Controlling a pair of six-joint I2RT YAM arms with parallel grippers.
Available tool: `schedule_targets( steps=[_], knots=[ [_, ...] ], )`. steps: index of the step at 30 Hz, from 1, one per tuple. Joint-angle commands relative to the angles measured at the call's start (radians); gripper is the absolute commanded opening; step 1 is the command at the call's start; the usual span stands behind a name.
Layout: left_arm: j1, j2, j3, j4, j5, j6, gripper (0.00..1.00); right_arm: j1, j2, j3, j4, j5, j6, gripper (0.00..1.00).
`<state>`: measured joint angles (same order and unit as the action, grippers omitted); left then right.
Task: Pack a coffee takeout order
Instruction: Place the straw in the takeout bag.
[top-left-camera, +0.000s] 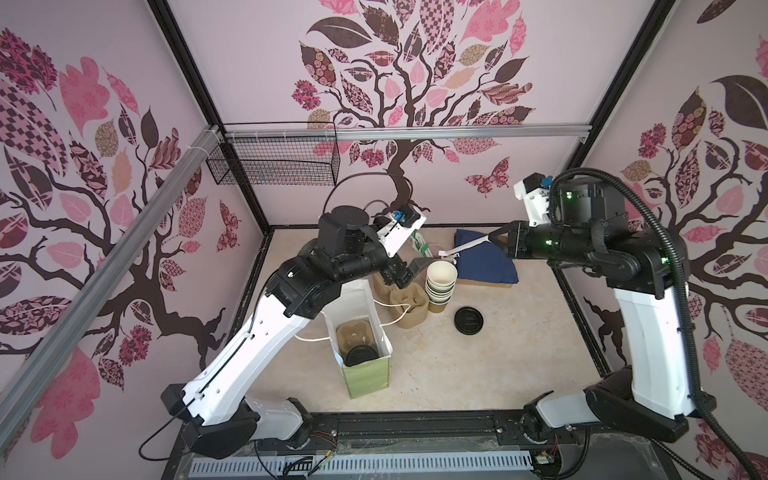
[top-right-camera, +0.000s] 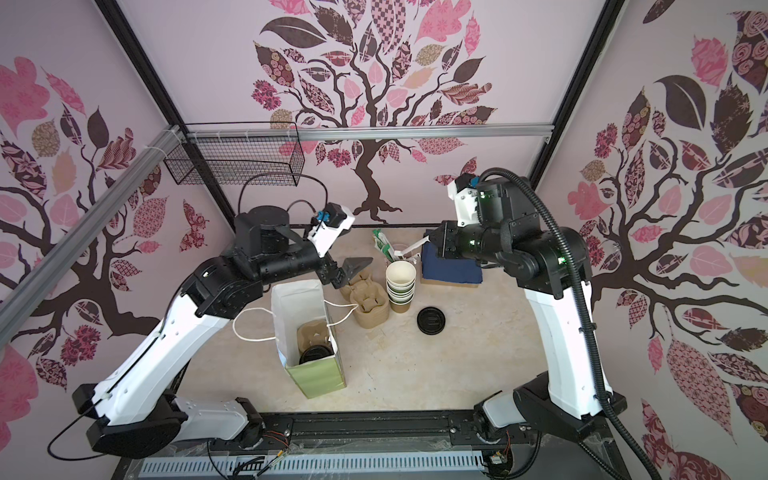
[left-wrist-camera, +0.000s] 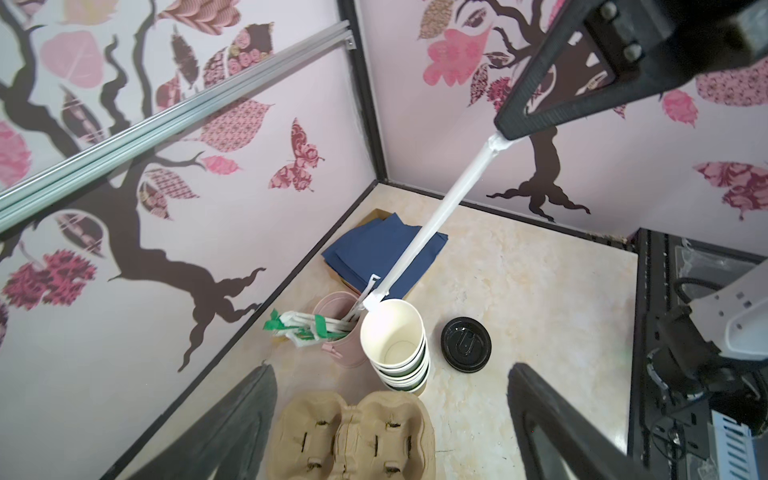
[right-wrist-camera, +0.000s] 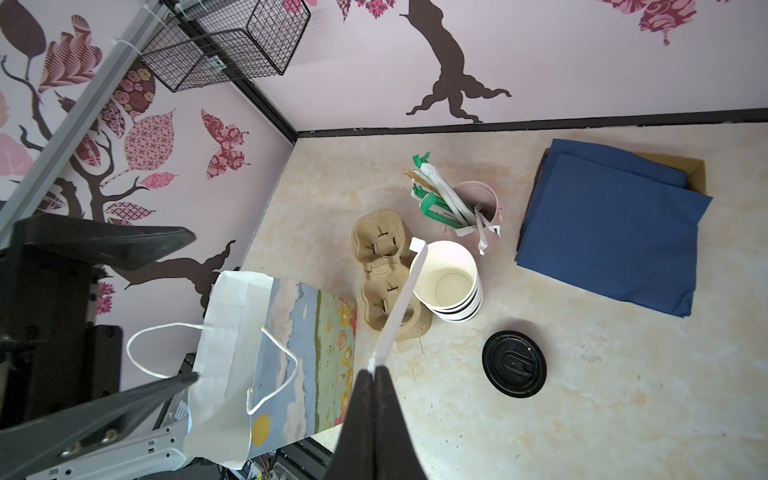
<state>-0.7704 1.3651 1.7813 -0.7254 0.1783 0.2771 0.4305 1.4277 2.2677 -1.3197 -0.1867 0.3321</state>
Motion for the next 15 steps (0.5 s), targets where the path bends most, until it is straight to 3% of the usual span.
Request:
schedule_targets(
  steps=[1, 8, 15],
  knots=[
    [-0.049, 0.028, 0.078, 0.044, 0.001, 0.143, 0.91, 0.000, -0.047, -0.013, 0.010, -0.060, -0.014, 0.00],
    [-0.120, 0.107, 0.113, 0.080, 0.032, 0.285, 0.82, 0.000, -0.071, -0.067, 0.045, -0.197, -0.014, 0.00],
    [-0.122, 0.154, 0.126, 0.110, 0.107, 0.296, 0.74, -0.001, -0.081, -0.078, 0.047, -0.231, -0.008, 0.00]
  ],
)
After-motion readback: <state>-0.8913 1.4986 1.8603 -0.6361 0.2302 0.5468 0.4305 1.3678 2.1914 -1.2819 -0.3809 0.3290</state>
